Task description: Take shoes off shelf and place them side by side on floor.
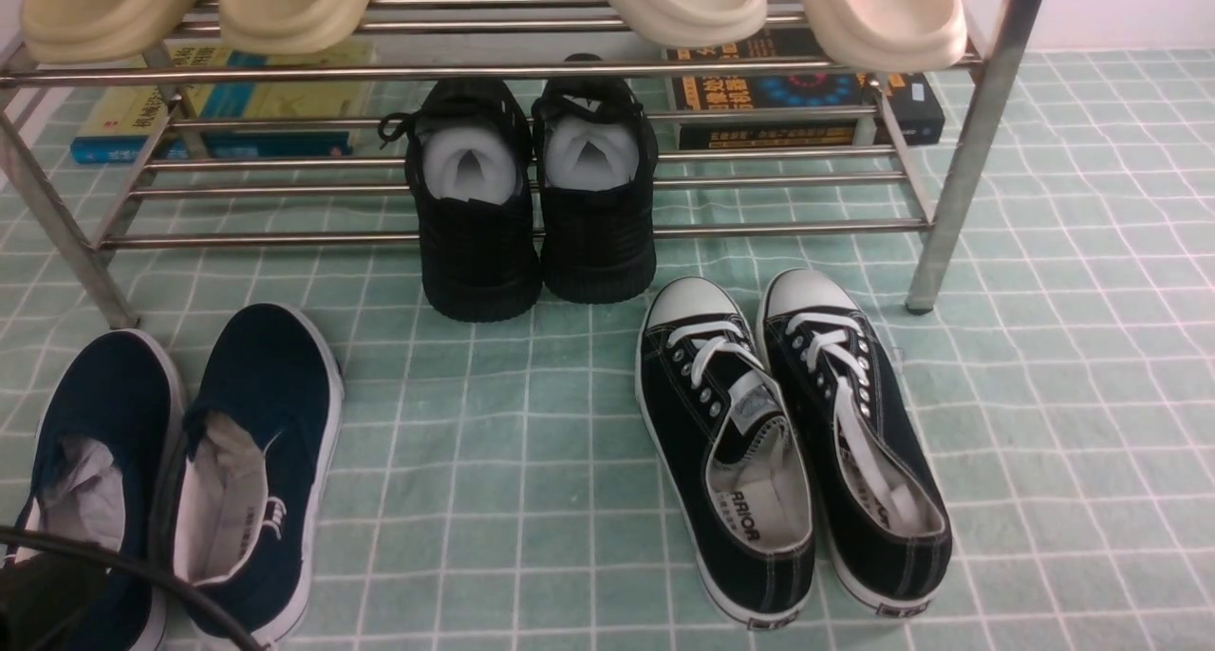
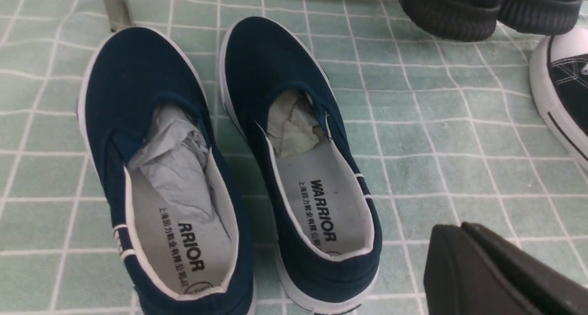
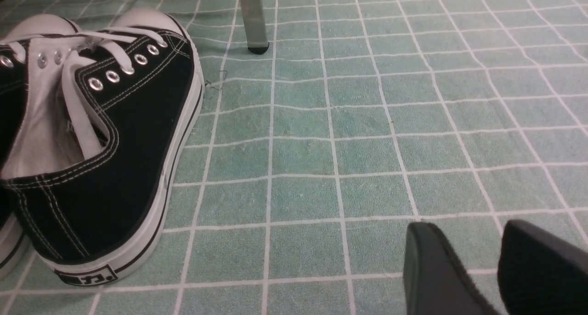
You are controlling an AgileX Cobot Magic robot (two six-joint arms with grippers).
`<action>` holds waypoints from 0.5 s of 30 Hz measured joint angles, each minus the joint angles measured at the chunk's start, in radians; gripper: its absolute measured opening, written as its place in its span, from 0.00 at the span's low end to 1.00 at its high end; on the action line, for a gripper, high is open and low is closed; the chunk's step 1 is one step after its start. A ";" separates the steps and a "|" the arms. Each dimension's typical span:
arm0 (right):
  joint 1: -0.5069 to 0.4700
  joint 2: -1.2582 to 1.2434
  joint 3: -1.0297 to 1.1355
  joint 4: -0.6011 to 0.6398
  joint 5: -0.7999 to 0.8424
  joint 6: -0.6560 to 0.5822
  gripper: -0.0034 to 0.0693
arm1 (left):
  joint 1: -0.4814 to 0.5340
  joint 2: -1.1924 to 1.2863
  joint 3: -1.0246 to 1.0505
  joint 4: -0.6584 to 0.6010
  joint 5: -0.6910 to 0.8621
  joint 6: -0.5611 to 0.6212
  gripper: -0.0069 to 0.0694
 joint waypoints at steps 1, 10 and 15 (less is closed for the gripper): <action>0.000 0.000 0.000 0.000 0.000 0.000 0.38 | 0.000 0.000 0.000 0.002 0.000 0.000 0.09; 0.000 0.000 0.000 0.000 0.000 0.000 0.38 | 0.000 -0.124 0.146 0.072 -0.152 -0.034 0.10; 0.000 0.000 0.000 0.000 0.000 0.000 0.38 | 0.000 -0.231 0.307 0.164 -0.234 -0.124 0.11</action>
